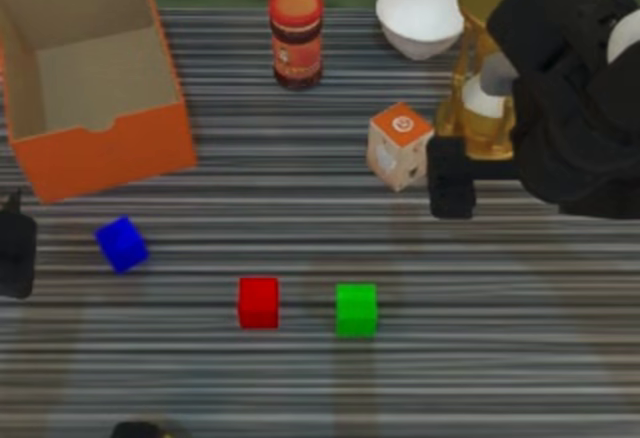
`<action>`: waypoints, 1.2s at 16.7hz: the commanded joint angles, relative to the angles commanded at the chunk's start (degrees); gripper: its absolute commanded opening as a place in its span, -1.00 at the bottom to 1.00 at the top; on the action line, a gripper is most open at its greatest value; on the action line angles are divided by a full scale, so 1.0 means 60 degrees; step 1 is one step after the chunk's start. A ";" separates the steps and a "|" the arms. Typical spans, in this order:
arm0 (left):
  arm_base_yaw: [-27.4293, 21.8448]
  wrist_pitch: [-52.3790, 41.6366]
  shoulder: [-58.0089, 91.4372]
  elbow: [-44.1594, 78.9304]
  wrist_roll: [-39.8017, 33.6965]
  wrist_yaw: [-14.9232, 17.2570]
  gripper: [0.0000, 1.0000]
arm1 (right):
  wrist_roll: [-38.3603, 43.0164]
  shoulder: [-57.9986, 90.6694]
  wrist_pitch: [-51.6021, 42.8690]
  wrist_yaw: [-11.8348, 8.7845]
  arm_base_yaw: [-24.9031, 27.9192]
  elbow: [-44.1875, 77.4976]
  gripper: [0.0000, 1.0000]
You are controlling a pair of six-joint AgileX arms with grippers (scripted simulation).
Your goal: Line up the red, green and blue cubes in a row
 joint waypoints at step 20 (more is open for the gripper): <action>-0.1324 -0.6735 1.3601 0.9469 0.5004 0.0008 1.00 | -0.4992 -1.5192 0.8378 -0.0963 -0.5233 -1.1796 1.00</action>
